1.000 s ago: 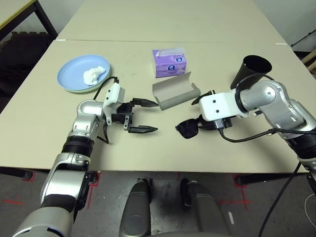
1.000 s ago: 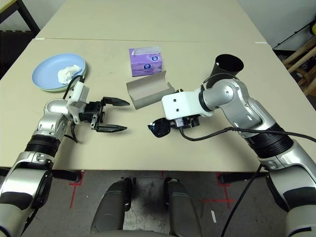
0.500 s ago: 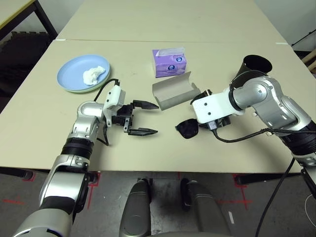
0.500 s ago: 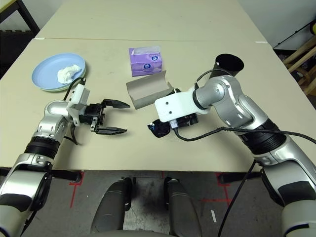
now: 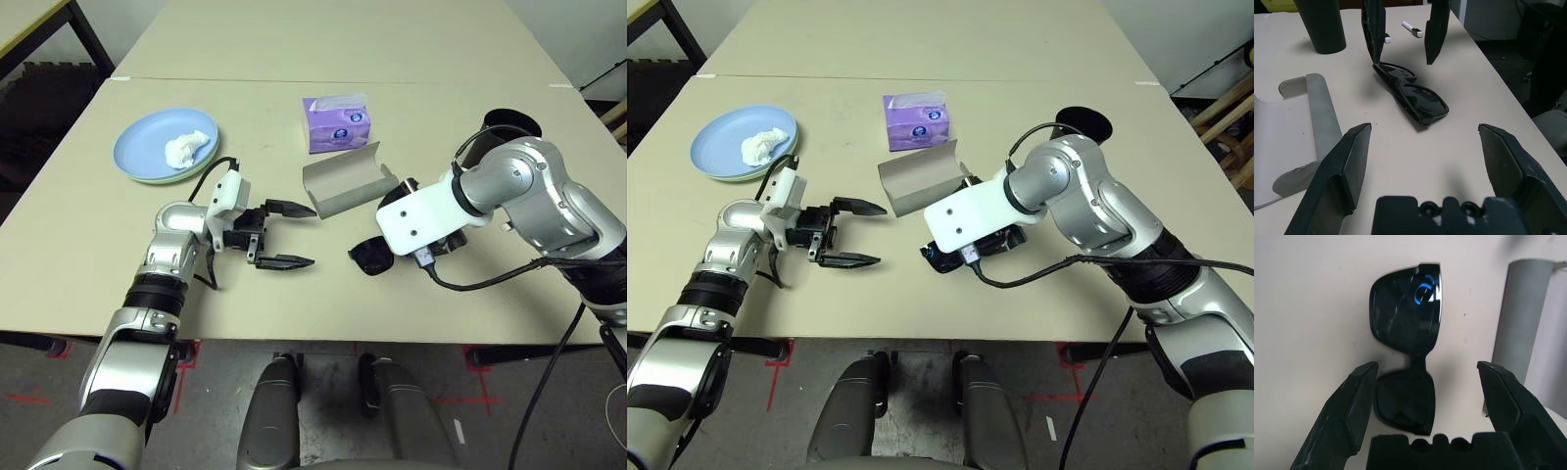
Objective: Organize and tidy the items on the table.
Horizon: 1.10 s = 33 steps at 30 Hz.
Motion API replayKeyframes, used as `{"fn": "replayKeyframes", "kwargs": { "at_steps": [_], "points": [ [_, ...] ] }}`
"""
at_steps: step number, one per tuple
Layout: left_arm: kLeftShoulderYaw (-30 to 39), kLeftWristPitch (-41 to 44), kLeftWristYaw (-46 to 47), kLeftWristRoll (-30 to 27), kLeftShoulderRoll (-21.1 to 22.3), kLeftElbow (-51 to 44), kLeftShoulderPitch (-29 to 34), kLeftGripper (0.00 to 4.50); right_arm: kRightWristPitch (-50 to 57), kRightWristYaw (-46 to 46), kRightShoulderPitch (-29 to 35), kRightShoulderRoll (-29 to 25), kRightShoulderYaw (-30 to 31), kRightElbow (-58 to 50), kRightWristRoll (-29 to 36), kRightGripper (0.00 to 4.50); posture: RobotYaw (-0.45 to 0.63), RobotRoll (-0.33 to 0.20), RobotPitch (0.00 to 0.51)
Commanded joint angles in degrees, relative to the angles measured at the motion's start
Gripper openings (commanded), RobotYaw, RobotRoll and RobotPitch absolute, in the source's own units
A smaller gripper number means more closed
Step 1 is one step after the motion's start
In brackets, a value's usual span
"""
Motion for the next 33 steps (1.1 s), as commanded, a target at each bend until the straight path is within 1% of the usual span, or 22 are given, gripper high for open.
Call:
{"fn": "replayKeyframes", "kwargs": {
  "at_steps": [1, 7, 12, 33],
  "points": [
    [-0.3, -1.2, -0.4, 0.4, -0.3, -0.7, 0.5, 4.46, 0.0, 1.1, -0.8, 0.0, 1.6, 0.3, -1.2, 4.5, 0.14, 0.0, 0.201],
    [-0.3, -1.5, -0.3, 0.5, -0.4, -0.5, 0.6, 4.46, 0.2, 0.6, -1.5, 2.5, 3.0, 2.5, -3.2, 4.5, 0.14, 0.0, 0.2],
    [-0.4, -1.5, -0.1, 0.6, -0.4, -0.6, 0.6, 4.46, 0.2, 0.0, -1.0, 3.7, 3.9, 3.3, -5.1, 4.5, 0.15, 0.0, 0.199],
    [-0.7, -0.9, -0.4, 0.7, -0.1, -1.3, 0.9, 4.46, 1.2, -0.7, 0.3, 5.6, 5.2, 5.1, -7.3, 4.5, 0.15, 0.0, 0.197]
  ]
}}
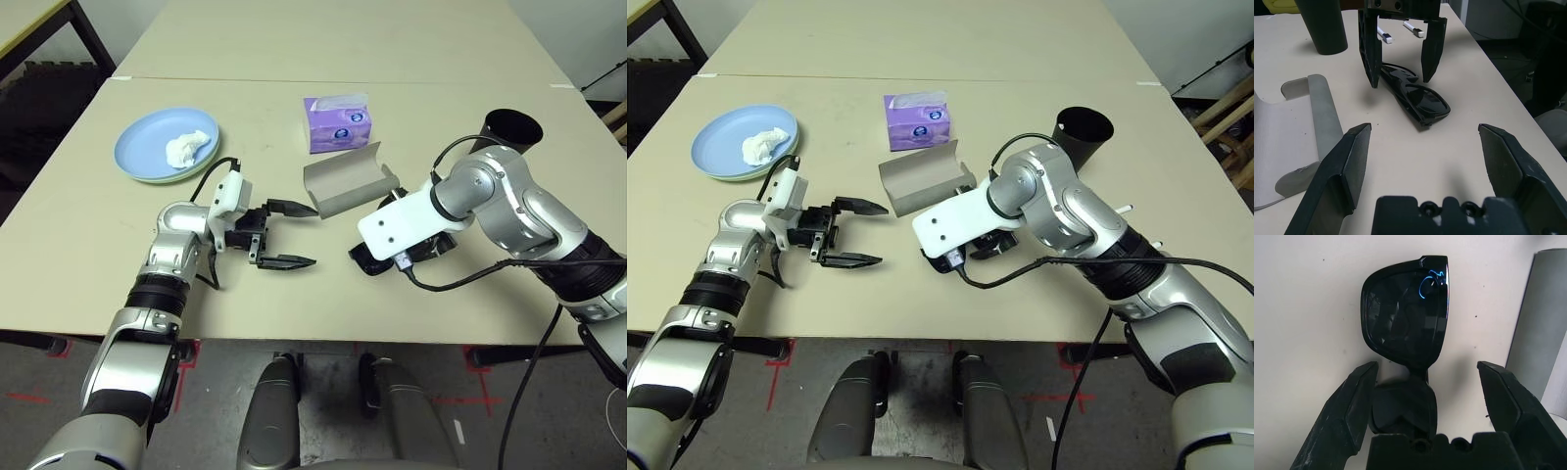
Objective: Organize and tidy the items on the table.
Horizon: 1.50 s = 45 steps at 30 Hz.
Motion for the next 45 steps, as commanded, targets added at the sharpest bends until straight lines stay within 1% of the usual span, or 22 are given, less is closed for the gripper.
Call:
{"fn": "replayKeyframes", "kwargs": {
  "at_steps": [1, 12, 15, 16, 19, 20, 23, 24, 29, 37, 45],
  "points": [
    [-0.7, -0.4, -0.7, 0.6, 0.1, -1.3, 0.9, 4.46, 0.0, -0.3, 0.9, 0.2, 0.8, 0.4, -0.5, 4.5, 0.15, 0.0, 0.197],
    [-0.8, -0.1, -0.6, 0.7, 0.4, -1.9, 1.2, 4.46, -1.1, -0.4, 1.1, 0.4, 1.1, 1.6, -0.7, 4.5, 0.15, 0.0, 0.196],
    [-0.9, 0.0, -0.6, 0.7, 0.4, -2.2, 1.3, 4.5, -2.0, -0.6, 1.1, 0.3, 1.3, 2.6, -0.9, 3.89, 0.15, 0.0, 0.196],
    [-0.9, 0.0, -0.5, 0.7, 0.4, -2.3, 1.3, 4.5, -2.2, -0.5, 1.1, 0.3, 1.3, 2.8, -0.9, 3.47, 0.15, 0.0, 0.195],
    [-1.0, 0.1, -0.4, 0.7, 0.5, -2.6, 1.5, 4.5, -3.0, -0.6, 1.3, 0.3, 1.5, 3.8, -1.3, 2.41, 0.15, 0.0, 0.195],
    [-1.0, 0.2, -0.4, 0.6, 0.5, -2.7, 1.6, 4.5, -3.3, -0.7, 1.4, 0.3, 1.6, 4.0, -1.4, 1.95, 0.15, 0.0, 0.195],
    [-1.1, 0.3, -0.4, 0.6, 0.5, -2.9, 1.7, 4.5, -3.6, -0.7, 1.3, 0.4, 1.5, 4.5, -1.5, 0.87, 0.15, 0.0, 0.193],
    [-1.1, 0.3, -0.4, 0.6, 0.5, -2.9, 1.7, 4.5, -3.7, -0.7, 1.2, 0.5, 1.4, 4.6, -1.5, 0.7, 0.15, 0.0, 0.193],
    [-1.1, 0.3, -0.4, 0.7, 0.6, -2.8, 1.7, 4.5, -4.1, -0.3, 0.0, 0.7, 0.6, 4.7, -0.9, 0.63, 0.15, 0.0, 0.187],
    [-1.2, 0.6, -0.5, 0.8, 0.6, -2.8, 1.5, 4.5, -3.8, 1.9, -2.7, -0.5, -1.5, 4.1, 1.8, 0.53, 0.14, 0.0, 0.184],
    [-1.3, 0.6, -0.8, 0.9, 0.7, -2.1, 1.1, 4.5, -5.0, 2.6, -8.1, -2.2, -4.1, 6.3, 4.8, 0.53, 0.13, 0.0, 0.176]
  ]
}}
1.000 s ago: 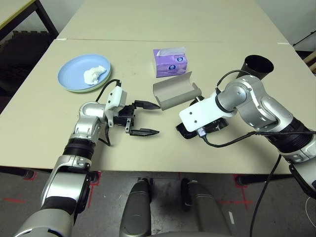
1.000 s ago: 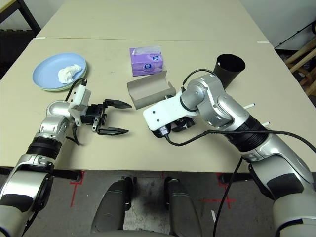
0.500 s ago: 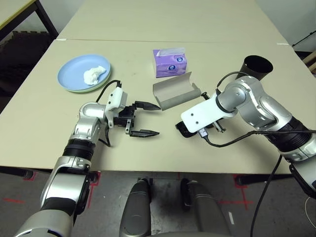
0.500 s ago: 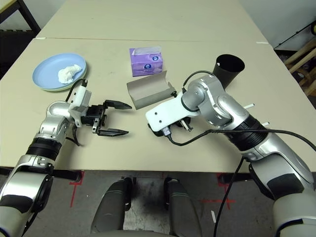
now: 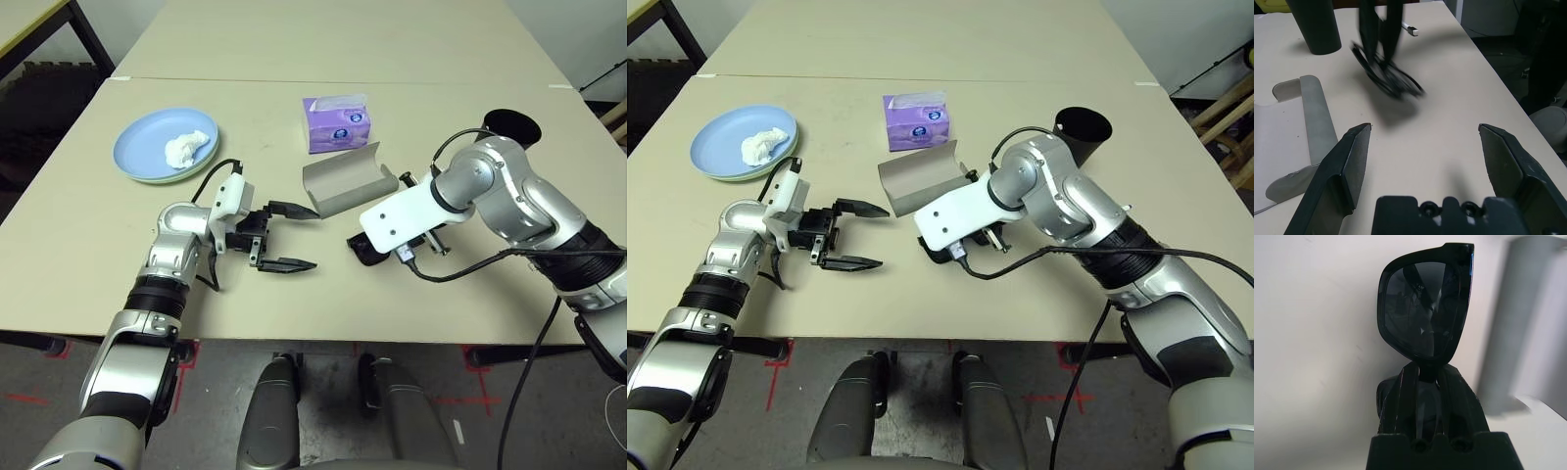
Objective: Organize and tidy the items on the table.
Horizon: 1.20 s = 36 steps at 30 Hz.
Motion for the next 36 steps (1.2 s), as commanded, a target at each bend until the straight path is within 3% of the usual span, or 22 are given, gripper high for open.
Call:
{"fn": "replayKeyframes", "kwargs": {
  "at_steps": [1, 15, 23, 36],
  "points": [
    [-0.7, -0.1, -0.8, 0.7, 0.4, -0.1, 0.3, 4.5, -1.0, 0.1, -1.6, -0.2, -0.9, 1.8, 1.0, 0.53, 0.13, 0.0, 0.175],
    [-0.2, 0.5, 0.4, 0.9, 1.2, -0.7, 0.3, 4.5, -9.7, -12.9, -6.3, 6.5, 0.5, 18.3, -4.4, 0.53, 0.14, 0.0, 0.183],
    [1.5, 3.0, 5.3, 0.4, 2.0, -3.0, 1.4, 4.5, -10.7, -15.1, -6.8, 9.2, 0.2, 21.3, -5.3, 0.53, 0.16, 0.0, 0.188],
    [4.2, 9.0, 12.3, -1.4, 1.8, -10.2, 4.1, 4.5, -15.7, -20.0, -13.1, 13.3, 0.7, 32.7, -6.6, 0.53, 0.17, 0.0, 0.189]
  ]
}}
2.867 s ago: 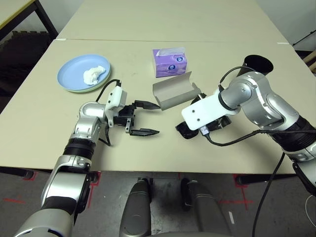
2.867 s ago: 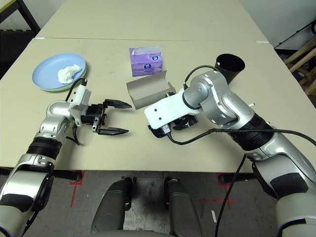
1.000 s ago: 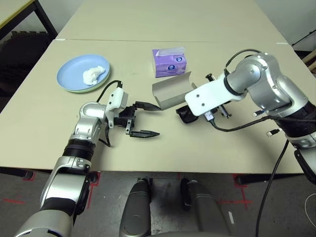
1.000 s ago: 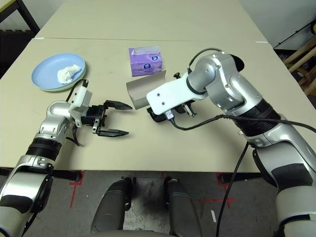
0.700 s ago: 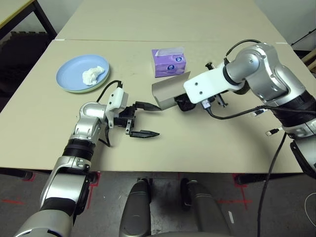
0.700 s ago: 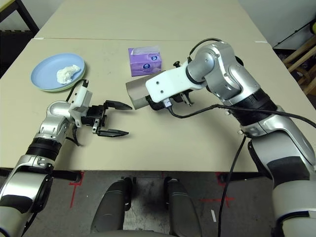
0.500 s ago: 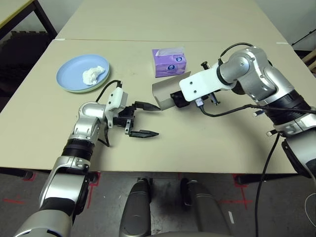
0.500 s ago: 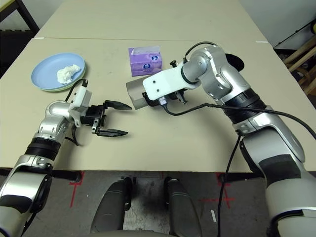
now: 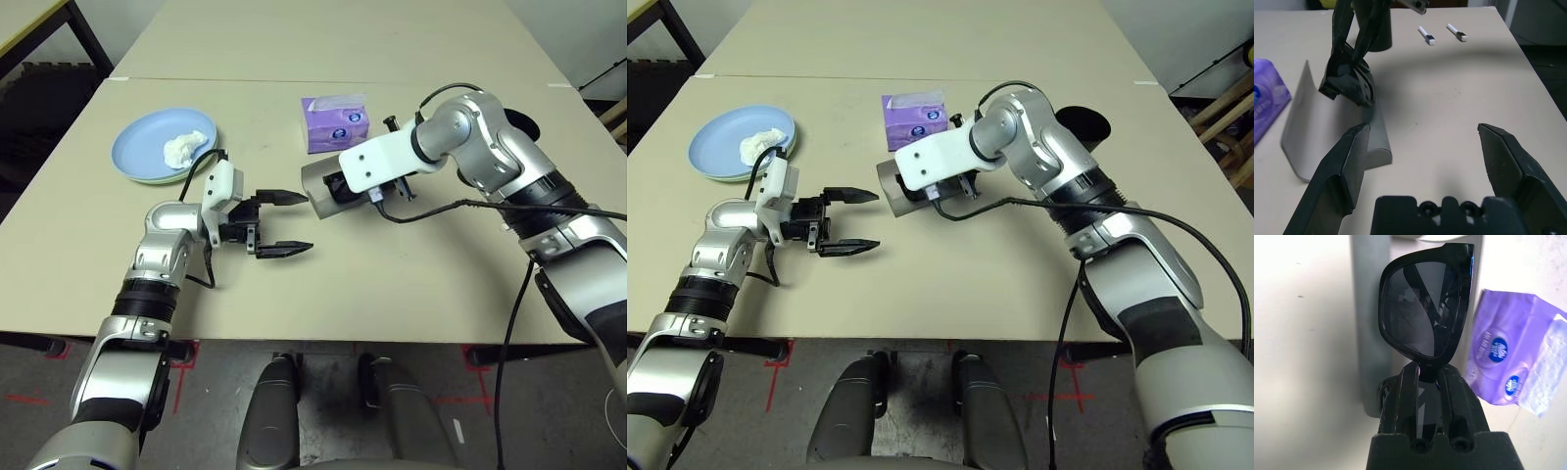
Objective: Organize and tidy the items on the table.
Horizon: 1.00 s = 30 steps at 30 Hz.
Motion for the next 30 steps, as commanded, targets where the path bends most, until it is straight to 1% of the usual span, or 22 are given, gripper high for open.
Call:
{"fn": "replayKeyframes", "kwargs": {
  "at_steps": [1, 13, 30],
  "points": [
    [0.3, 1.7, 0.9, -1.1, 0.1, -3.3, 2.0, 4.5, -2.3, -1.6, -1.2, 0.9, 1.1, 3.1, -0.9, 0.53, 0.2, 0.0, 0.195],
    [1.6, 4.6, 5.5, -2.7, 0.2, -9.6, 5.2, 4.5, -7.3, -6.4, -3.4, 4.4, 2.3, 11.6, -3.5, 0.53, 0.23, 0.0, 0.202],
    [1.3, 4.9, 6.1, -2.7, 0.7, -10.1, 5.2, 4.5, -10.1, -7.5, -3.4, 4.8, 2.5, 15.3, -4.5, 0.53, 0.23, 0.0, 0.203]
  ]
}}
